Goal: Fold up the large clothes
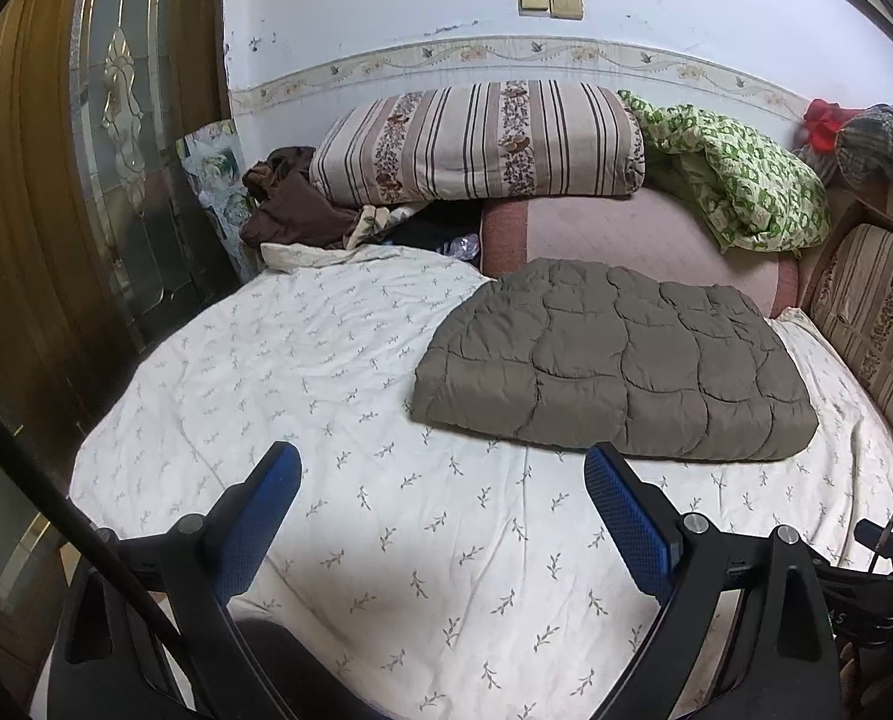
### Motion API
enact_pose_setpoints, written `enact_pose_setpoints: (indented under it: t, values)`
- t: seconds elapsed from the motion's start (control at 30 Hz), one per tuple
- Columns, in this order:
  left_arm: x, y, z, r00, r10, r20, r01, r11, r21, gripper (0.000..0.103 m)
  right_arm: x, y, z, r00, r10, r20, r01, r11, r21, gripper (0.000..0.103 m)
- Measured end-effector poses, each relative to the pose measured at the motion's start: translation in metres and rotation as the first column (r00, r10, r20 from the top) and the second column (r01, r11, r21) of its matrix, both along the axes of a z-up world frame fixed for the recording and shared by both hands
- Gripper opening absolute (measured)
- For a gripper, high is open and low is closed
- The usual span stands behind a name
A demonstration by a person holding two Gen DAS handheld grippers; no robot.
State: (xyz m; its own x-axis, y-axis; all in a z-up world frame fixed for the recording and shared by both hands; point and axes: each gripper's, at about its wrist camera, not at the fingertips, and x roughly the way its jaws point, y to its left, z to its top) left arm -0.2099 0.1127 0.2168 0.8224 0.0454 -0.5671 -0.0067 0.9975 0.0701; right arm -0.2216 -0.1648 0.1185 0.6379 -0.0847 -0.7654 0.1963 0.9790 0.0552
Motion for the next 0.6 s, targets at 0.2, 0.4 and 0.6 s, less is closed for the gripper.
enact_pose_setpoints:
  t: [0.2, 0.4, 0.6]
  values:
    - [0.005, -0.001, -0.008, 0.999, -0.012, -0.034, 0.012, 1.0, -0.008, 0.095, 0.002, 0.002, -0.006, 1.0, 0.002, -0.018, -0.002, 1.0, -0.012, 0.1]
    - [0.014, -0.002, -0.017, 0.997, -0.017, -0.073, 0.016, 1.0, -0.018, 0.095, 0.006, 0.002, -0.014, 0.999, -0.001, -0.047, 0.001, 1.0, -0.018, 0.1]
    - [0.022, -0.005, -0.027, 0.994, -0.018, -0.106, 0.016, 1.0, -0.014, 0.095, 0.011, -0.001, -0.023, 0.997, -0.008, -0.076, 0.007, 1.0, -0.014, 0.1]
